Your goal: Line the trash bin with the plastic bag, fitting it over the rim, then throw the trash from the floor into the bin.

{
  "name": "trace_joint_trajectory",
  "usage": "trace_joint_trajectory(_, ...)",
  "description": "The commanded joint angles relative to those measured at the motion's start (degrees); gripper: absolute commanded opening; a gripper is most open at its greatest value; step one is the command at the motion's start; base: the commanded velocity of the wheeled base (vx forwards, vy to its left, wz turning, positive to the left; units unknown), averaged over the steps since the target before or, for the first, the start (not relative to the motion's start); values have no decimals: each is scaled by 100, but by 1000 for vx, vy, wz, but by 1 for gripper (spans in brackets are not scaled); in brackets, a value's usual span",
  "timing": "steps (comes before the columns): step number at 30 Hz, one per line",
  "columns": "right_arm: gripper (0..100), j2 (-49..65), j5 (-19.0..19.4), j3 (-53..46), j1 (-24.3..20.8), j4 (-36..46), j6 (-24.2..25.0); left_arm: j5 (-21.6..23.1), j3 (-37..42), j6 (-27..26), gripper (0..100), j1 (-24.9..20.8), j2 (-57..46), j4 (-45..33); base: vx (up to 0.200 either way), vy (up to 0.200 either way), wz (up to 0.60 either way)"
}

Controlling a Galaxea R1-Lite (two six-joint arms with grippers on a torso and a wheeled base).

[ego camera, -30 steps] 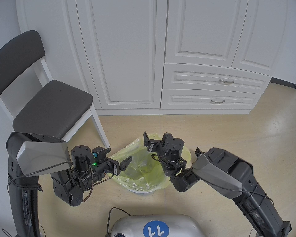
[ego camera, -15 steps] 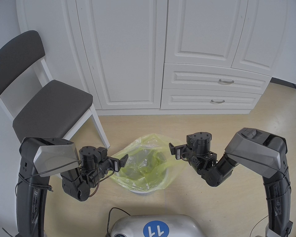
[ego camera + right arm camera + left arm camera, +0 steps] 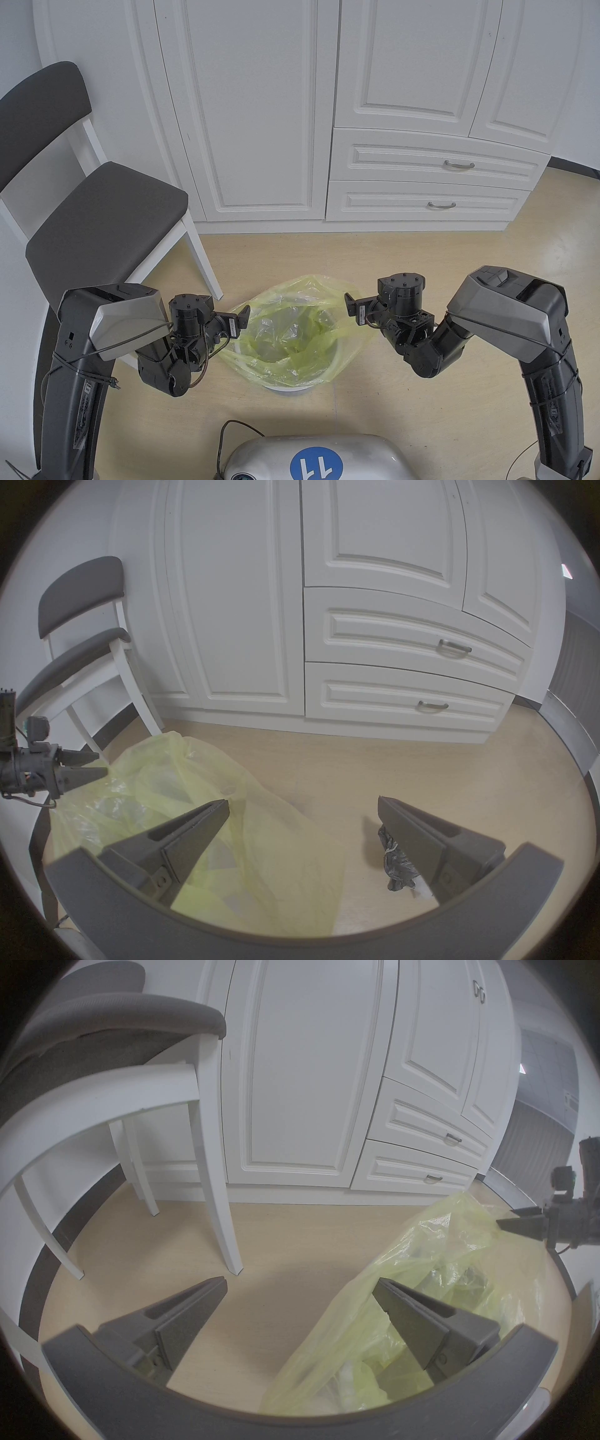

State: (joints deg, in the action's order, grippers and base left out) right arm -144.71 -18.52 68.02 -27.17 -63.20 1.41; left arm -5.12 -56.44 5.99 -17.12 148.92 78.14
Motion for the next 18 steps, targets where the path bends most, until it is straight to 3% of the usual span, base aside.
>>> trace_joint_trajectory(1,100,-567,-38,378,37,-35,17,-24,-139,61,100,50,102,-53,0,0,0)
trace_joint_trajectory(6,100,-681,-55,580,63,-17,34,-182,-271,61,100,59,102,-62,0,0,0)
trace_joint_trajectory(7,100,-857,-64,844,133,9,52,-384,-491,61,100,50,208,-62,0,0,0)
trace_joint_trajectory(15,100,-1683,-319,1881,133,97,201,-411,-684,96,100,42,366,-62,0,0,0)
trace_joint_trajectory(18,100,-1797,-363,2250,133,457,544,-420,-904,316,100,15,533,-115,0,0,0)
